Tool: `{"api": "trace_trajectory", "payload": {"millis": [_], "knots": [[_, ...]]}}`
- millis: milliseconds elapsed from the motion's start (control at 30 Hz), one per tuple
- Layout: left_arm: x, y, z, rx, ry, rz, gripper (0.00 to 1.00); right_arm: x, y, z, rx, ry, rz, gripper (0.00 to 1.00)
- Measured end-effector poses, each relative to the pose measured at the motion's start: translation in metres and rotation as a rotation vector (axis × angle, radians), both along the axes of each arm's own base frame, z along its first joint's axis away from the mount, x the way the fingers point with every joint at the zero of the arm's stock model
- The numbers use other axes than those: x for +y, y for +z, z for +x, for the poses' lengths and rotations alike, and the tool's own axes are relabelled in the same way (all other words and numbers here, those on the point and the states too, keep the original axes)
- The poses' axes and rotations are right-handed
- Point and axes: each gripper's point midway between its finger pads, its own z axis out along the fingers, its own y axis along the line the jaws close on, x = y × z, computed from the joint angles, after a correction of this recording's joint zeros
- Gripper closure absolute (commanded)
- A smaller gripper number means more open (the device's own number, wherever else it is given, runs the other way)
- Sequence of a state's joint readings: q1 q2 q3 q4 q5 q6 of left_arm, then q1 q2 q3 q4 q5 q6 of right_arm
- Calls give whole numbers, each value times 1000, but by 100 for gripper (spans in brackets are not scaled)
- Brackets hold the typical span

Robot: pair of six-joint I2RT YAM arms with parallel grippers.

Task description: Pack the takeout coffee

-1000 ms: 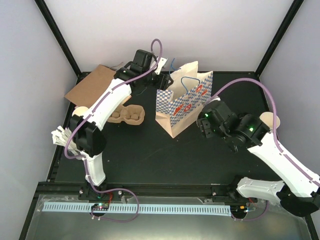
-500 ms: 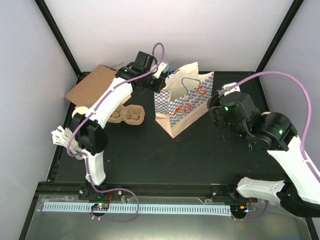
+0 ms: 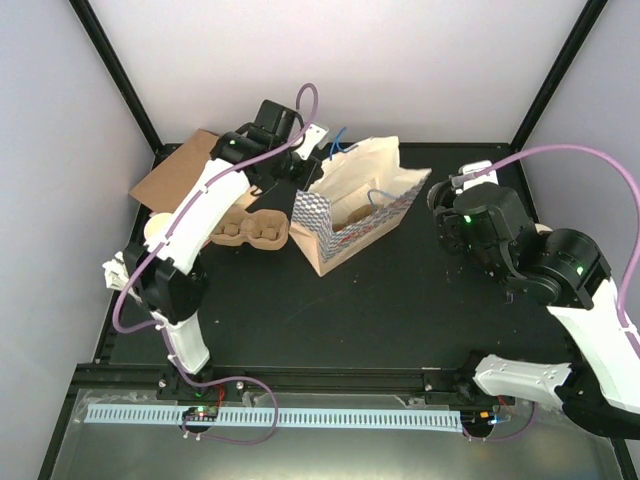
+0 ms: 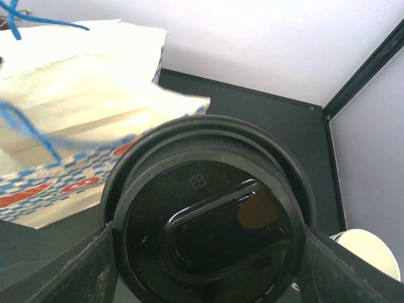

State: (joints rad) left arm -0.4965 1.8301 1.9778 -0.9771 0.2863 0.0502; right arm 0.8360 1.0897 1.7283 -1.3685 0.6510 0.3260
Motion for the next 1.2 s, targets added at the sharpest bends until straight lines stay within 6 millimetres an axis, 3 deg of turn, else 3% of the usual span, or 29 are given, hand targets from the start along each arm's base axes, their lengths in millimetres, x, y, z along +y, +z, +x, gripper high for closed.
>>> {"api": "trace_trajectory", "payload": {"millis": [267, 567, 833, 1200], "knots": [[5, 21, -43, -32, -62, -2, 98, -2, 9, -2, -33, 22, 11, 33], [10, 13, -82, -30, -118, 29, 98, 8, 18, -6, -60, 95, 47, 34], [19, 3, -95, -29, -124, 61, 98, 15, 29, -15, -109, 185, 105, 35], [20, 16, -111, -92, -151, 53, 98, 71, 7, -40, -145, 561, 191, 38]]}}
